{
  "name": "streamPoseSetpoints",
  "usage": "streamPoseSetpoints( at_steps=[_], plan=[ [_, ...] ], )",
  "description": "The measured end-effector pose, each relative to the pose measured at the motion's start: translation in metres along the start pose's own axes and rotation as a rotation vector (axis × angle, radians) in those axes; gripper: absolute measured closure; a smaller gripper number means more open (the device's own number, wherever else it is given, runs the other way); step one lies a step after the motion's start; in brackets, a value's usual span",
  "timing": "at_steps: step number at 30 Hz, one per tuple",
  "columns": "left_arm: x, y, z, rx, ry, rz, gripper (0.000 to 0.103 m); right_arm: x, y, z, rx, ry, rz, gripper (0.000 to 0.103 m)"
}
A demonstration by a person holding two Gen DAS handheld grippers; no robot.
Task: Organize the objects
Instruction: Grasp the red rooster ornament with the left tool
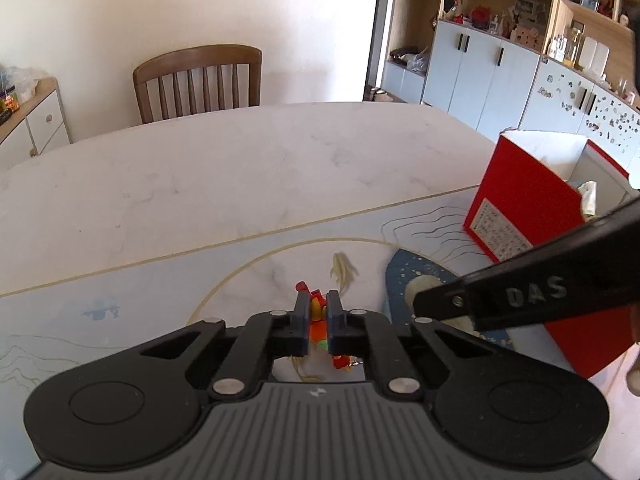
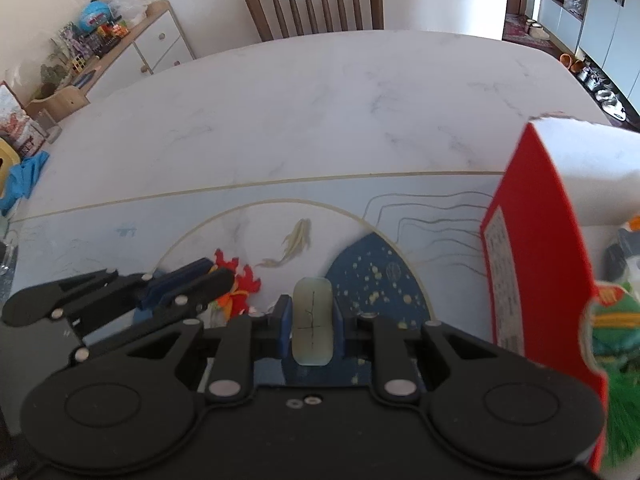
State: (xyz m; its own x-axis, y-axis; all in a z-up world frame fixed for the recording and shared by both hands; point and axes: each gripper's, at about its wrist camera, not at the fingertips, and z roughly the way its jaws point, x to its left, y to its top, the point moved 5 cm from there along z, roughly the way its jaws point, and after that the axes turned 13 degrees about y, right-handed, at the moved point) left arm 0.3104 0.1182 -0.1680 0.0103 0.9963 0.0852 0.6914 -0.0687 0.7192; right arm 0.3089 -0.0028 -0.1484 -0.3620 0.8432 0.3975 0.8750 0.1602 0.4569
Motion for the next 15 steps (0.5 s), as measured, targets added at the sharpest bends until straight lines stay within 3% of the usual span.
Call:
streamPoseSetpoints(
  at_steps=[15],
  plan=[
    [0.003,0.001,-0.049,-0.008,-0.079,-0.088,0.099,0.012,-0.022,-0.067,-0.072,0.043,-0.029,0.083]
  ],
)
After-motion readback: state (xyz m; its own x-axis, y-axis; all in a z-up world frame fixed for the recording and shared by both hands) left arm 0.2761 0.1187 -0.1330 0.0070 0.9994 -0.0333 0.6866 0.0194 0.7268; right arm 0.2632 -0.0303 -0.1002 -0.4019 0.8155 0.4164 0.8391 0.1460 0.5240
